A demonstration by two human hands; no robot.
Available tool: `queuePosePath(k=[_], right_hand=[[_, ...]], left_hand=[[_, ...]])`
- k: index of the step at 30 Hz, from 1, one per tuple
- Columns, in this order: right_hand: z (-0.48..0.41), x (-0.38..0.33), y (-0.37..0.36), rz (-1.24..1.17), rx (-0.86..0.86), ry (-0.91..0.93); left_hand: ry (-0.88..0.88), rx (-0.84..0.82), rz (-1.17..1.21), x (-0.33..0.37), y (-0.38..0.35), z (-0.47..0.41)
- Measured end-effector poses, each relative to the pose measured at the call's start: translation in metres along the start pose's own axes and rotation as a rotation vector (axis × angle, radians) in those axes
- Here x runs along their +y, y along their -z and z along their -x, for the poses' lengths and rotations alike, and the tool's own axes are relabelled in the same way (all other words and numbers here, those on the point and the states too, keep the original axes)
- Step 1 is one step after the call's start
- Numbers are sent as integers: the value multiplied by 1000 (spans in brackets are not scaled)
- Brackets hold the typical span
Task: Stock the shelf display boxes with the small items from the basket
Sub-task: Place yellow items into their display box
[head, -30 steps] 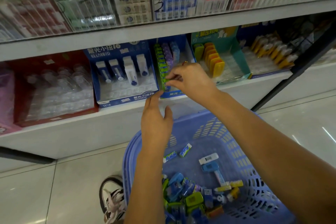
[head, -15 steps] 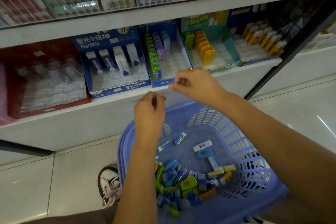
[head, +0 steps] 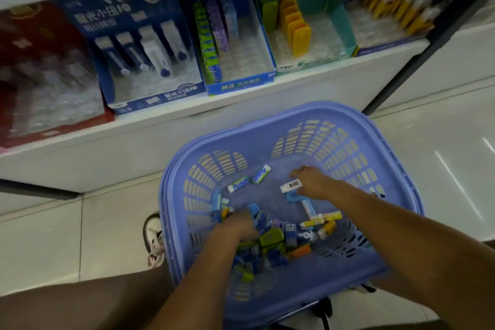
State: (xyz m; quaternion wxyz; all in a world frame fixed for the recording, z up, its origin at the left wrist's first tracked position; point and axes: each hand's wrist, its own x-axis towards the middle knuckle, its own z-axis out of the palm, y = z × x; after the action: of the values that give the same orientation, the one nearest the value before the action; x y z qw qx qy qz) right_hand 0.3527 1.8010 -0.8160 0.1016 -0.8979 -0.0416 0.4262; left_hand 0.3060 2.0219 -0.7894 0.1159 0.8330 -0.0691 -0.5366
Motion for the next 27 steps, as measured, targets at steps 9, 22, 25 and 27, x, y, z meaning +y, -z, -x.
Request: queuePosePath(k=[9,22,25,27], right_hand=[[-12,-3,-11,-84,-25,-78],[29,4,45,-1109,-66,-54],[40,4,58,-1219,-110,29],[44,1,65,-1310,-105,52]], left_hand=[[-72,295,-166,29,-24,-20],[-264,215,-128,55,-42,-47],[-249,224,188,50,-35,-42],[-240,233,381,50,-17,-38]])
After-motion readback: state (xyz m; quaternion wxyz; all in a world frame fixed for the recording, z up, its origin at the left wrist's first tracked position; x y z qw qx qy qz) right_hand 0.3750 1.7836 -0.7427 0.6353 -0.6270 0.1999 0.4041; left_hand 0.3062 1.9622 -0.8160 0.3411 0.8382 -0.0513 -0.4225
